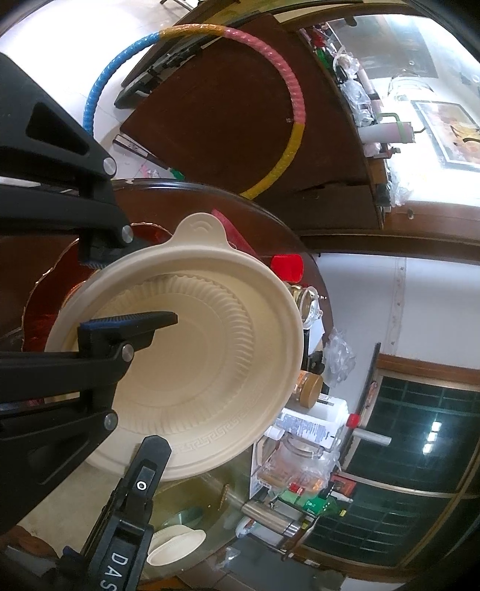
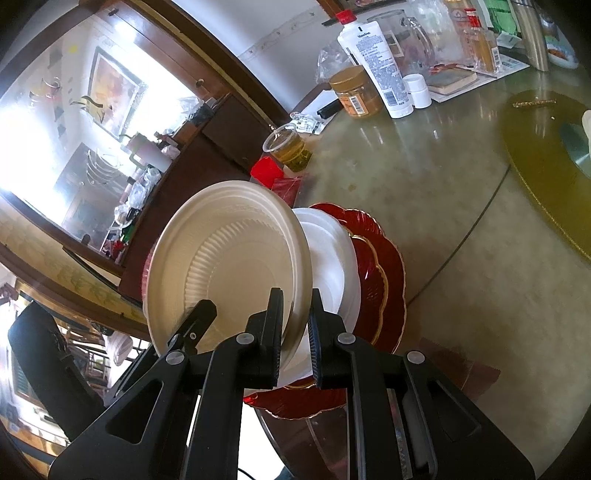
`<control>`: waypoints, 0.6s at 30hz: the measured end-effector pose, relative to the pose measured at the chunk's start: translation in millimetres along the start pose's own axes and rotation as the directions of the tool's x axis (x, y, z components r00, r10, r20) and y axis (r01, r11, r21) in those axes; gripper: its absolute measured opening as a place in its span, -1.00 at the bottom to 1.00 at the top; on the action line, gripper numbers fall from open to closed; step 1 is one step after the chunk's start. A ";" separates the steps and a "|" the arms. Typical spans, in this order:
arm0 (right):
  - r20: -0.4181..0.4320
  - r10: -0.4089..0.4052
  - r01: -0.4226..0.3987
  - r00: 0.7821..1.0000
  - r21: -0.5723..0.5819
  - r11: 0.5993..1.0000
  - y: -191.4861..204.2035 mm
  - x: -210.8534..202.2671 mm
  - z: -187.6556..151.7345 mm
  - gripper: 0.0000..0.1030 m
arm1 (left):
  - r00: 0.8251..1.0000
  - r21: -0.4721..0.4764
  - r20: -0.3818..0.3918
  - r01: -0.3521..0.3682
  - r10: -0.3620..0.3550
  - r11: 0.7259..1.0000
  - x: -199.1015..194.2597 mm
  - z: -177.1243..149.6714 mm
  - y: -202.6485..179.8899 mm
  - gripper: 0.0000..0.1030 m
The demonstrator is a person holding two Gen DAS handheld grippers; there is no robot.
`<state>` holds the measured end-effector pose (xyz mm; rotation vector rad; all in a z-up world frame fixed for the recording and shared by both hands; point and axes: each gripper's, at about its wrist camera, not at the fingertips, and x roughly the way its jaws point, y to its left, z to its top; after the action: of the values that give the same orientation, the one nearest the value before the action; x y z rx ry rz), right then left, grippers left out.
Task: Organize plates and bowls
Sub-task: 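Lower the cream handled bowl with both grippers onto the stacked white plate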
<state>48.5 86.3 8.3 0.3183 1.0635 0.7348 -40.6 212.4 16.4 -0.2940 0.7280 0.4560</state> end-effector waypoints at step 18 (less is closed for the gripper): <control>-0.022 -0.018 0.019 1.000 0.040 0.999 -8.5 0.4 7.4 -0.66 | 0.998 0.012 -0.049 0.034 -0.033 0.999 13.7 7.4 -5.9 -0.19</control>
<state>58.4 81.3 6.7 0.3347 1.1011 0.7023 -24.5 214.4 12.7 -0.3060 0.7720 0.4134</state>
